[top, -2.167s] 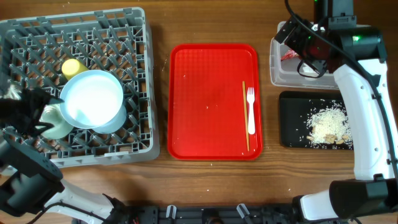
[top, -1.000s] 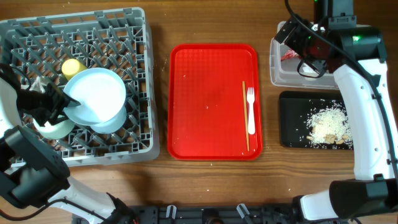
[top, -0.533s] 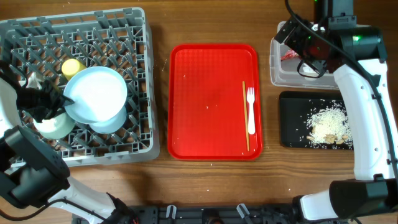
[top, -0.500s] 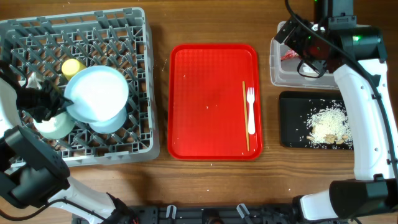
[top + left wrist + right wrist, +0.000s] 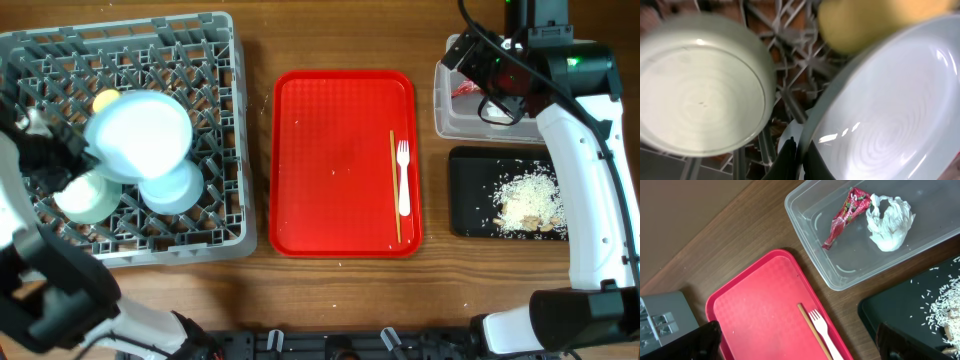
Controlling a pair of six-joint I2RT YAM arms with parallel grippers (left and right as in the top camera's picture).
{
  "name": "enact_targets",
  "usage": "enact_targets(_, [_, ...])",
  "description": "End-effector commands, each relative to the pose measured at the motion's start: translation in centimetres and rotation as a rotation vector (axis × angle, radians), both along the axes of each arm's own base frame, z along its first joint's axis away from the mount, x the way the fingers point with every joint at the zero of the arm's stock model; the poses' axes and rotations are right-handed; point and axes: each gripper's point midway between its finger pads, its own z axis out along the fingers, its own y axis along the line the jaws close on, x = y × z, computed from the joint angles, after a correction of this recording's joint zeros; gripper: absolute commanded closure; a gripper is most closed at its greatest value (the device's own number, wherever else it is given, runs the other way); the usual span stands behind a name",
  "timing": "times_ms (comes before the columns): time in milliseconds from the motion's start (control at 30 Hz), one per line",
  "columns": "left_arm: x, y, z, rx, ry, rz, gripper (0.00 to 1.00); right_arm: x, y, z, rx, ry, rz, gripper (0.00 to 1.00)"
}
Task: Sort waste into correct bins and load items into the dishwasher rack
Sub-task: 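Tilt the plate upright into the rack slots with the left gripper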
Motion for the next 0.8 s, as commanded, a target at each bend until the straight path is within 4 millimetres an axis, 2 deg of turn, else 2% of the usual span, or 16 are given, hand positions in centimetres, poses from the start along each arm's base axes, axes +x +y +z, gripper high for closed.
enact_targets(0, [1.2, 0.0, 7.1, 0.13, -0.183, 0.024, 0.96, 0.2, -0.5, -0.3, -0.023, 0.005, -0.012, 0.0])
enact_targets(33, [1.7, -0.5, 8.4, 0.16, -0.227, 0.004, 0.96, 0.2, -0.5, -0.3, -0.023, 0.005, -0.011, 0.0])
enact_targets(133, [2.7, -1.6, 10.1, 0.243, -0.276, -0.039, 0.96, 0.2, -0.5, -0.3, -0.023, 0.005, -0.011, 0.0])
enact_targets(300, [4.6, -3.7, 10.5, 0.426, -0.247, -0.109, 0.96, 0.2, -0.5, -0.3, -0.024, 0.005, -0.011, 0.0])
enact_targets(433, [6.0, -3.9, 12.0, 0.673, -0.227, -0.064, 0.96, 0.2, -0.5, -0.3, -0.023, 0.005, -0.012, 0.0])
enact_targets(567, [7.0, -4.0, 13.9, 0.843, -0.244, -0.035, 0.96, 0.2, -0.5, -0.3, -0.023, 0.005, -0.011, 0.0])
enact_targets(633, [7.4, -4.2, 14.1, 0.894, -0.242, -0.032, 0.96, 0.2, -0.5, -0.3, -0.023, 0.005, -0.012, 0.0])
enact_targets(767, [8.8, -5.9, 12.7, 0.906, -0.225, -0.088, 0.96, 0.2, -0.5, -0.3, -0.023, 0.005, -0.012, 0.0])
